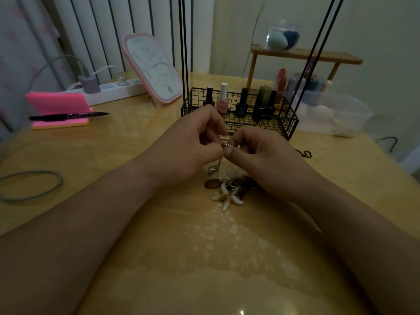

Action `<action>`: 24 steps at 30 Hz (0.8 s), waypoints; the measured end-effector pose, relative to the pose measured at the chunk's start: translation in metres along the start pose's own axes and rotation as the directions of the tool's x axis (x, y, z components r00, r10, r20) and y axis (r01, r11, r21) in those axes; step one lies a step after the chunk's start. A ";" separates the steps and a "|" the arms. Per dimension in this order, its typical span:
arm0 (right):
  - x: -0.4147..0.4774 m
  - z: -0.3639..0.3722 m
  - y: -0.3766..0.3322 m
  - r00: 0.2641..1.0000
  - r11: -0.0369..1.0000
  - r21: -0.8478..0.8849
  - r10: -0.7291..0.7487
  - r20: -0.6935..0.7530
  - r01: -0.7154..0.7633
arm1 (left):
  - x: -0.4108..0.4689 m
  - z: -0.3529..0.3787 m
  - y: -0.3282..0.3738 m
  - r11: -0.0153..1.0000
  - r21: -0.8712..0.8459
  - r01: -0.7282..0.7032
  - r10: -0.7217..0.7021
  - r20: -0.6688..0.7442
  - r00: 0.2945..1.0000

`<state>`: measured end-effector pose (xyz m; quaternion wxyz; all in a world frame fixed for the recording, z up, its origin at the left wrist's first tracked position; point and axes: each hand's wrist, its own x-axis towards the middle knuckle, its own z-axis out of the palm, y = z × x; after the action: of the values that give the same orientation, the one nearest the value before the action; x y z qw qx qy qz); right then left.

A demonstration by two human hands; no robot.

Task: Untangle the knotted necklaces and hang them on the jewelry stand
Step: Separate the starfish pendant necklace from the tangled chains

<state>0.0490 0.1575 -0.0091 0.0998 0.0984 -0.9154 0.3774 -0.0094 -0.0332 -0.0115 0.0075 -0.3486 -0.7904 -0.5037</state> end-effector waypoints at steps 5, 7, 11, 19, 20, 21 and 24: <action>0.001 -0.001 0.004 0.998 1.000 0.024 -0.018 -0.062 0.019 | 0.002 0.002 -0.005 1.000 -0.005 0.028 -0.028 0.018 0.999; 0.001 -0.002 0.004 0.997 0.999 0.030 -0.012 -0.072 0.014 | 0.002 0.003 -0.006 0.999 0.021 0.036 -0.037 0.017 0.999; 0.003 -0.002 0.005 0.997 1.000 0.000 -0.013 -0.082 0.013 | 0.001 0.003 -0.005 0.997 0.069 0.036 -0.036 0.009 0.999; 0.001 -0.003 0.003 0.997 0.998 0.063 0.029 -0.075 -0.024 | -0.001 0.001 -0.005 0.985 0.153 -0.078 0.076 0.017 0.997; 0.001 -0.003 0.003 0.997 0.998 0.062 0.035 -0.074 -0.031 | -0.001 0.001 -0.005 0.985 0.150 -0.081 0.079 0.015 0.997; 0.001 -0.003 0.003 0.997 0.997 0.064 0.042 -0.069 -0.038 | -0.001 0.001 -0.005 0.986 0.148 -0.081 0.079 0.016 0.997; 0.001 -0.004 0.003 0.996 0.992 0.107 0.074 -0.044 -0.069 | 0.000 0.000 -0.006 0.989 0.134 -0.066 0.062 0.036 0.997</action>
<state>0.0473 0.1625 -0.0076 0.1027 0.0614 -0.8945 0.4307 -0.0126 -0.0349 -0.0166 0.0345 -0.3805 -0.8111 -0.4429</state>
